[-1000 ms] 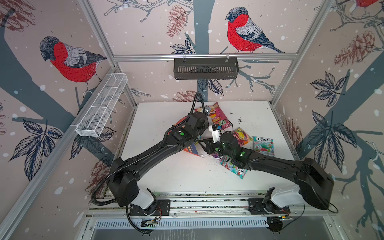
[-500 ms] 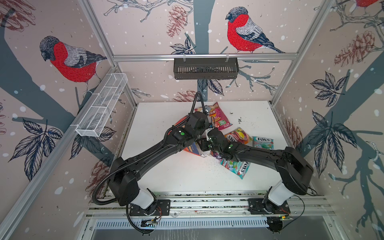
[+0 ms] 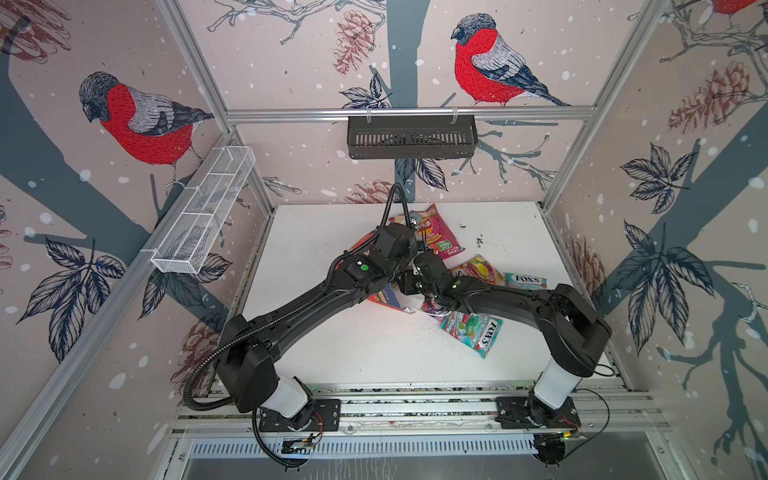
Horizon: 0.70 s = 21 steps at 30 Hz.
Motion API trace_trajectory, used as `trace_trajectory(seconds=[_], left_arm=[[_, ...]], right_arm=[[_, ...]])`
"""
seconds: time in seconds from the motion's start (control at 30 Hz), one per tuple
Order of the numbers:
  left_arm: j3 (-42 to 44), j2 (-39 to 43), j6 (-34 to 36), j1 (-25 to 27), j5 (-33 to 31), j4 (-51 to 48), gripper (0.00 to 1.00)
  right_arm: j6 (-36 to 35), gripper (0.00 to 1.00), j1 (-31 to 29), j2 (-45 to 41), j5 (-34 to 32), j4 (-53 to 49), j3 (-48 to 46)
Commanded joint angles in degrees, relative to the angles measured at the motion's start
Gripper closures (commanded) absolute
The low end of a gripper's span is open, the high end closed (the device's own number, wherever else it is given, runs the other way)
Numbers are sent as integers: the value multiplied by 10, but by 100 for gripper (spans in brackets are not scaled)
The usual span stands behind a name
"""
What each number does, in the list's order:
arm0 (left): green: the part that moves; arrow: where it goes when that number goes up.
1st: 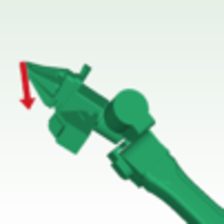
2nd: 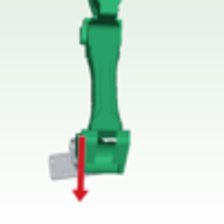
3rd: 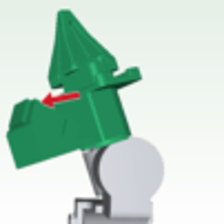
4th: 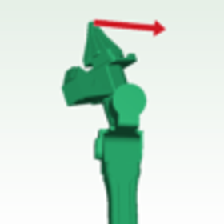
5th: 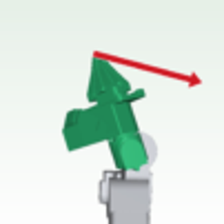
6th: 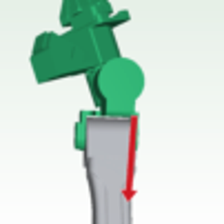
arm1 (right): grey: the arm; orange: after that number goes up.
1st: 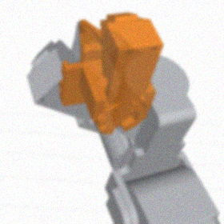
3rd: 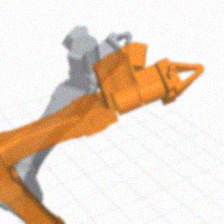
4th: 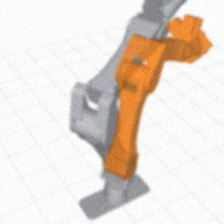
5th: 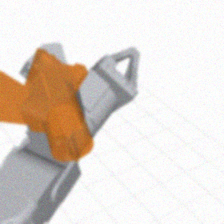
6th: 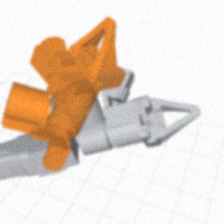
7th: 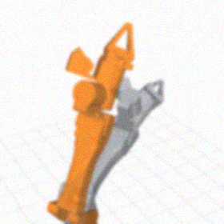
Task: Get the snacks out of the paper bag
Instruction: 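Move the right gripper back into the bag toward the teal packet, then close the right gripper on the teal Fox's packet inside the bag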
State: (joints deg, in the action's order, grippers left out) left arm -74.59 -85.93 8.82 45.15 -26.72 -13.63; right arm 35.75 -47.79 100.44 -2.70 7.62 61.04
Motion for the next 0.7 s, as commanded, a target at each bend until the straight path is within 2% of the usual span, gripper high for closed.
trace_trajectory(seconds=[0.0,0.67], left_arm=[[-6,6,-7,0,11,19,100],[-3,6,-10,0,36,21,100]], right_arm=[[-1,49,2,19,1,13,17],[-7,50,-2,81,-48,41,53]])
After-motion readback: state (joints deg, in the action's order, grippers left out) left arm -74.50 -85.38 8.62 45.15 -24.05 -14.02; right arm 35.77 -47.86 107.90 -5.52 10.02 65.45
